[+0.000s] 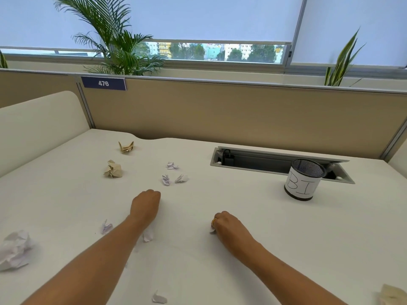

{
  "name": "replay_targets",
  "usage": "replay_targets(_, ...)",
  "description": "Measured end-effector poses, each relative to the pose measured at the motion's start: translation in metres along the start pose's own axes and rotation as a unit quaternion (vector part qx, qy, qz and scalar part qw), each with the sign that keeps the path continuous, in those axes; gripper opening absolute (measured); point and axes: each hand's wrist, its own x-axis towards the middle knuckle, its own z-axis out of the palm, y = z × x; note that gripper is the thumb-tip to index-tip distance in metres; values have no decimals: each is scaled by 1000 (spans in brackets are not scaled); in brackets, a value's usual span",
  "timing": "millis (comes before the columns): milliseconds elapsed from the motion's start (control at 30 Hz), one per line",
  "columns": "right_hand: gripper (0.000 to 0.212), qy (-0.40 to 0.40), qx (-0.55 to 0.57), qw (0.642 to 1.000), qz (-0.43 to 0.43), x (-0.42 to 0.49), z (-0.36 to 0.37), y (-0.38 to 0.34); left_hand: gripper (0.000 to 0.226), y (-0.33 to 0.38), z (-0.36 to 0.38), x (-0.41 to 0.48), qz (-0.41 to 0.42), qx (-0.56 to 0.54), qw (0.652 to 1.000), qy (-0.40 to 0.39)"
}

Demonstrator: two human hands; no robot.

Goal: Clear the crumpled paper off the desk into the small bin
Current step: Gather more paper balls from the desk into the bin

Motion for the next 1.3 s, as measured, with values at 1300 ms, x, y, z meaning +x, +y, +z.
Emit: replay_targets(1300,40,280,127,882,356,-23,-141,216,39,349,-131,45,217,-382,889,-129)
